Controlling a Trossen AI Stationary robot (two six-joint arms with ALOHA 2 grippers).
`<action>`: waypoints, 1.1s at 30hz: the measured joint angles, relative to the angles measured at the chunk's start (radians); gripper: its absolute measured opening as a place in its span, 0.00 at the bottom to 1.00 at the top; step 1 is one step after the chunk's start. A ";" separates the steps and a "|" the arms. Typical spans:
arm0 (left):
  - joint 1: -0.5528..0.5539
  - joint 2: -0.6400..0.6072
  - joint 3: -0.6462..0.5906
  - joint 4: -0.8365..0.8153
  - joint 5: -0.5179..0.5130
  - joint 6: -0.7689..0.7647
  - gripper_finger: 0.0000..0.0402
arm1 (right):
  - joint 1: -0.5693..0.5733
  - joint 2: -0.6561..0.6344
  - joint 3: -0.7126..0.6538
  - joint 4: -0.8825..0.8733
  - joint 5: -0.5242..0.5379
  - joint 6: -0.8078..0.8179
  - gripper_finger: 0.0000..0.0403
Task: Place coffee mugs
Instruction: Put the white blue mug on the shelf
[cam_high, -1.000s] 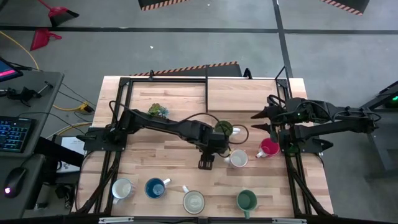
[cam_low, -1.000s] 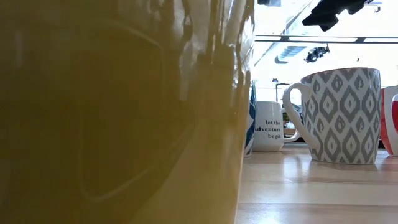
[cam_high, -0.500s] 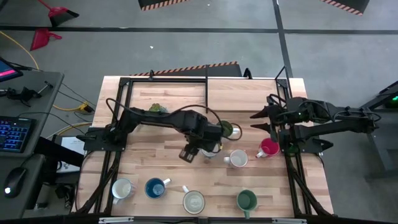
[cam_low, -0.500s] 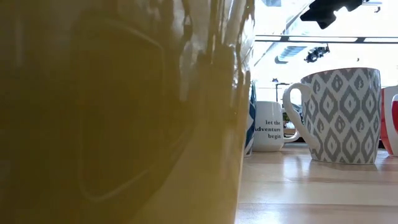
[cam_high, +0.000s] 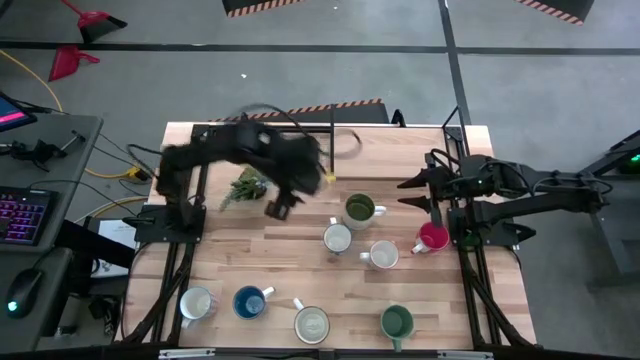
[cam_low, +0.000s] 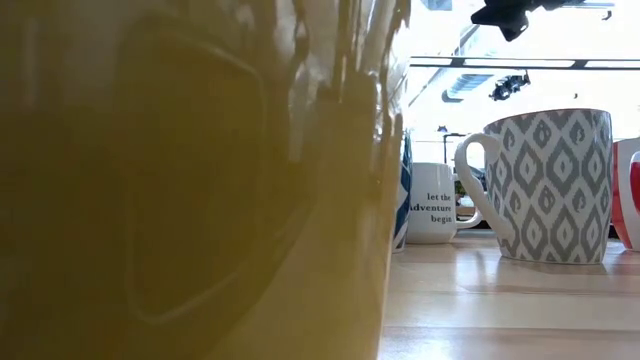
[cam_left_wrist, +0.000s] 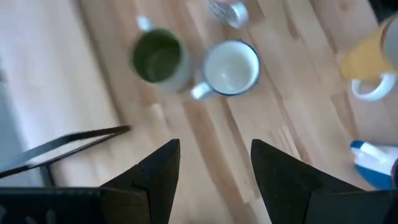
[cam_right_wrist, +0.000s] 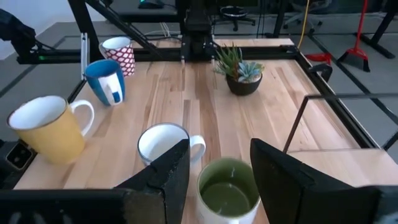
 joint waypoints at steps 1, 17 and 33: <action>0.011 -0.030 0.000 0.000 0.000 -0.005 0.46 | 0.000 0.008 0.000 0.008 0.000 -0.002 0.39; 0.042 -0.435 -0.218 0.141 0.184 -0.061 0.46 | 0.000 0.125 0.000 0.119 -0.005 -0.054 0.39; 0.082 -1.089 -1.284 0.882 0.180 -0.222 0.46 | 0.000 0.137 0.000 0.210 -0.022 -0.067 0.39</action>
